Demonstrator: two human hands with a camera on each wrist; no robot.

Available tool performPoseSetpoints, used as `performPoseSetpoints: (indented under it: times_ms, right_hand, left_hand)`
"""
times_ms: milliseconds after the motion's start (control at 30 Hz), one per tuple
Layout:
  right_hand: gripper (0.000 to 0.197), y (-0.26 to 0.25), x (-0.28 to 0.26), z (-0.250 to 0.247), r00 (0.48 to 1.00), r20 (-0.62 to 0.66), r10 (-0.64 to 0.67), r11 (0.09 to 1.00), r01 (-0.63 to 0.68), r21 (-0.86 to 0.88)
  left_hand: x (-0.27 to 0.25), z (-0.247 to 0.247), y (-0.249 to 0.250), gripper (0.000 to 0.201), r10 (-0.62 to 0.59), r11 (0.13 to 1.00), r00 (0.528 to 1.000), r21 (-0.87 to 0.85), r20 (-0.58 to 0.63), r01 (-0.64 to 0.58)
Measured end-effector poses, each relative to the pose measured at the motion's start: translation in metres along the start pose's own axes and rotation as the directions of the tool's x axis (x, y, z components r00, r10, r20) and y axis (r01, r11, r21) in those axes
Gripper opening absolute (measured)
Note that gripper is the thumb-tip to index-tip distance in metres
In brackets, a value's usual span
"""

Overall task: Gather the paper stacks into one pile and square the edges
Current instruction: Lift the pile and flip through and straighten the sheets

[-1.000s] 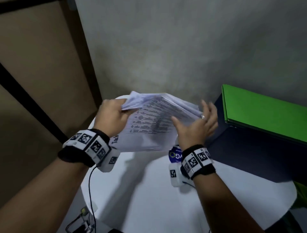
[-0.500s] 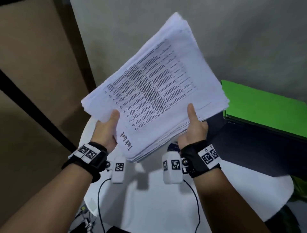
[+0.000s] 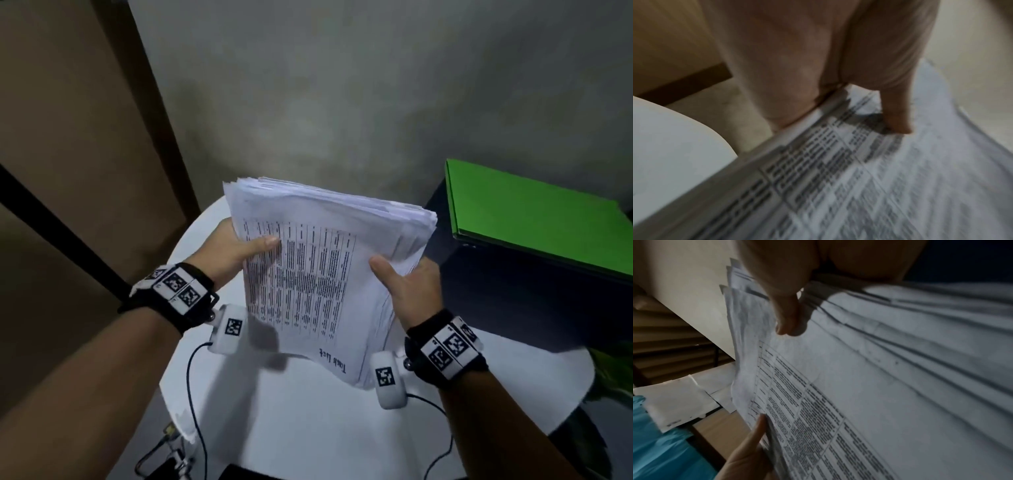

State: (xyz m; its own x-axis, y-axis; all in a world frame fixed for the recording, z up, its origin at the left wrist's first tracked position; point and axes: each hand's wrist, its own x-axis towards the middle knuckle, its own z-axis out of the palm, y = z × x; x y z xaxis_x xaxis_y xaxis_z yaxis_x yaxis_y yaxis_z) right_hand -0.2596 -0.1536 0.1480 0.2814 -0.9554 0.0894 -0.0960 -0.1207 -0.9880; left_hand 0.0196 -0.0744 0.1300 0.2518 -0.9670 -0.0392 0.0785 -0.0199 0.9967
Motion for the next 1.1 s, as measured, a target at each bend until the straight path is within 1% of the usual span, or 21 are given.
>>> performPoseSetpoints:
  times_ms: [33,67,100,167,200,267,300,367,400,467,533,567,600,633,733,767,833,900,967,1033,1100]
  right_hand:
    - [0.017,0.002,0.002,0.000,1.000,-0.019,0.006,1.000,-0.006,0.007]
    - [0.018,0.001,0.004,0.000,0.999,-0.045,0.010,1.000,-0.009,0.007]
    - [0.016,0.000,0.005,0.000,0.997,-0.071,-0.002,1.000,0.003,0.011]
    - [0.008,-0.004,0.007,0.001,0.991,-0.123,-0.058,0.998,0.061,0.022]
    - [0.012,-0.006,0.007,0.001,0.985,-0.150,-0.089,0.996,0.092,0.011]
    - [0.023,-0.002,0.001,0.000,0.982,-0.154,-0.105,0.994,0.107,0.000]
    - [0.025,0.002,-0.003,0.001,0.987,-0.150,-0.066,0.998,0.065,-0.010]
    - [0.017,0.015,-0.011,0.004,0.991,-0.117,0.062,0.997,-0.066,-0.032]
    - [0.014,0.019,-0.013,0.005,0.989,-0.105,0.103,0.994,-0.107,-0.030]
    - [0.028,0.019,-0.012,0.008,0.984,-0.137,0.115,0.993,-0.117,-0.001]
    - [0.038,0.011,-0.009,0.015,0.979,-0.194,0.057,0.996,-0.043,0.073]
    - [0.038,0.006,-0.007,0.020,0.975,-0.221,0.029,0.992,-0.001,0.126]
    - [0.035,0.003,-0.005,0.023,0.968,-0.252,0.010,0.986,0.032,0.163]
    - [0.032,0.000,-0.003,0.027,0.960,-0.280,-0.006,0.981,0.060,0.185]
    - [0.020,-0.011,0.001,0.032,0.939,-0.343,-0.018,0.976,0.092,0.200]
    - [0.017,-0.013,0.002,0.031,0.935,-0.354,-0.030,0.978,0.100,0.181]
    - [0.016,-0.015,0.004,0.031,0.932,-0.358,-0.061,0.986,0.112,0.124]
    - [0.021,-0.015,0.005,0.031,0.932,-0.352,-0.085,0.990,0.119,0.075]
    - [0.021,-0.016,0.006,0.031,0.935,-0.313,-0.170,0.985,0.175,-0.012]
    - [0.015,-0.017,0.007,0.029,0.910,-0.250,-0.332,0.942,0.306,-0.137]
    - [0.011,-0.016,0.010,0.027,0.892,-0.230,-0.390,0.913,0.342,-0.221]
  left_hand:
    - [-0.001,0.005,0.004,0.053,0.019,0.997,0.998,0.070,-0.057,-0.015]
    - [-0.001,0.011,0.007,0.039,0.055,0.993,0.987,0.116,-0.149,-0.038]
    - [-0.003,0.018,0.010,0.028,0.111,0.988,0.963,0.133,-0.246,-0.080]
    - [-0.009,0.034,0.018,0.026,0.256,0.965,0.885,0.161,-0.388,-0.209]
    - [-0.012,0.040,0.019,0.028,0.305,0.952,0.853,0.150,-0.423,-0.266]
    - [-0.020,0.046,0.013,0.031,0.350,0.937,0.829,0.153,-0.436,-0.315]
    - [-0.025,0.047,0.008,0.030,0.341,0.940,0.844,0.173,-0.413,-0.295]
    - [-0.031,0.044,-0.007,0.029,0.253,0.958,0.910,0.217,-0.330,-0.188]
    - [-0.032,0.042,-0.014,0.038,0.211,0.964,0.934,0.220,-0.290,-0.150]
    - [-0.032,0.039,-0.021,0.066,0.191,0.976,0.952,0.147,-0.238,-0.159]
    - [-0.029,0.041,-0.021,0.089,0.222,0.975,0.938,0.064,-0.266,-0.213]
    - [-0.027,0.044,-0.018,0.095,0.236,0.971,0.920,0.047,-0.314,-0.233]
    - [-0.026,0.048,-0.014,0.094,0.246,0.968,0.896,0.040,-0.369,-0.249]
    - [-0.024,0.052,-0.011,0.087,0.251,0.965,0.870,0.036,-0.424,-0.261]
    - [-0.017,0.057,-0.003,0.039,0.250,0.964,0.799,0.068,-0.547,-0.256]
    - [-0.016,0.057,0.000,0.031,0.269,0.960,0.780,0.090,-0.565,-0.267]
    - [-0.013,0.055,0.004,0.029,0.335,0.941,0.739,0.162,-0.584,-0.298]
    - [-0.012,0.056,0.007,0.029,0.398,0.917,0.718,0.245,-0.571,-0.313]
    - [-0.011,0.057,0.008,0.027,0.419,0.908,0.721,0.272,-0.551,-0.319]
    - [-0.010,0.058,0.009,0.026,0.420,0.907,0.722,0.281,-0.549,-0.314]
    - [-0.008,0.056,0.010,0.027,0.405,0.913,0.726,0.277,-0.555,-0.298]
